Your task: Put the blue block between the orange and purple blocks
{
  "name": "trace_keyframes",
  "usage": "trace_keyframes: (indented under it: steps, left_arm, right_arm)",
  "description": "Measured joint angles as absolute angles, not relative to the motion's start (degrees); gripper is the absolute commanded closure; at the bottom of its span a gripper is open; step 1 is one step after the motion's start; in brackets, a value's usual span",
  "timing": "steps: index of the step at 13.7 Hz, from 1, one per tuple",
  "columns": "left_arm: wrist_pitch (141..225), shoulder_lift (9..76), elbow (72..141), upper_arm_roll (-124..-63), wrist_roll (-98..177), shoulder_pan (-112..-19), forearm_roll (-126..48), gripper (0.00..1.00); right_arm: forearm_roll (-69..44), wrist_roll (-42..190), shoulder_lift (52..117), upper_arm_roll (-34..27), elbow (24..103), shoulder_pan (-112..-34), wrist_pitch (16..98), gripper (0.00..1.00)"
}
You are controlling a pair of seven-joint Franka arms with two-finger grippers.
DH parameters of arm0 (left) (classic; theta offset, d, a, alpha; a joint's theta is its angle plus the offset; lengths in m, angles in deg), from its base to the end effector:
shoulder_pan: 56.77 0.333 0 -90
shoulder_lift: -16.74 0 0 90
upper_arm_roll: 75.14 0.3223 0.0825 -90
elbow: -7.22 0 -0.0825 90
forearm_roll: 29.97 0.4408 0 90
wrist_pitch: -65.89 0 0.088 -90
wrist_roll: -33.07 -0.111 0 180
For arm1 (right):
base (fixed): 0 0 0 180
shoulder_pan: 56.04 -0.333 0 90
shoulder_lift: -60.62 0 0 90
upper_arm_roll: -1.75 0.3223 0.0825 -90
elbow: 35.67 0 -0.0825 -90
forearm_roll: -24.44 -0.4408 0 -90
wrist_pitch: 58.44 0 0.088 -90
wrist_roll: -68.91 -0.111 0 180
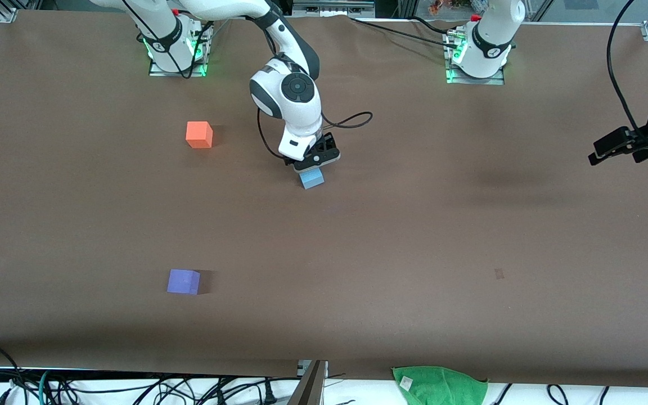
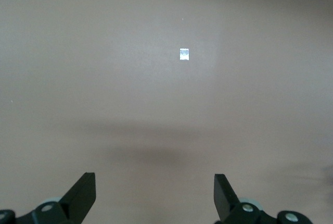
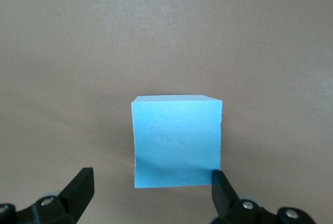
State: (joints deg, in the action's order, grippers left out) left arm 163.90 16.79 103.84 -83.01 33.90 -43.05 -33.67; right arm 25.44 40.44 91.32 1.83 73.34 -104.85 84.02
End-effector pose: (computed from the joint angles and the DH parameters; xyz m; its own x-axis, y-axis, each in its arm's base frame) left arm 0.6182 0.0570 0.5773 0.9919 0.1252 0.0222 0.1235 -0.9902 0.0645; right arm 0.4449 0.5099 0.1785 0.9315 0.3607 0.0472 0.3617 -0.9322 -0.0135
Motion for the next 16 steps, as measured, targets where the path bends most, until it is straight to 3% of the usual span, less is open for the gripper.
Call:
trace_keyframes:
  steps: [12,14,16]
  left_arm:
    - [160.19,17.45,102.56,-83.41,37.55,-43.39,-33.79,0.00]
    - [160.19,17.91,102.55,-81.23,37.96,-46.20,-33.80,0.00]
    - [160.19,18.03,102.53,-74.94,38.25,-52.65,-33.80,0.00]
  right_arm:
    - [27.57,40.41,90.39,0.73,72.93,-104.85,82.66,0.00]
    - [27.95,40.40,90.72,0.70,72.94,-104.85,83.38,0.00]
    - [27.97,40.40,91.54,0.67,72.89,-104.85,85.35,0.00]
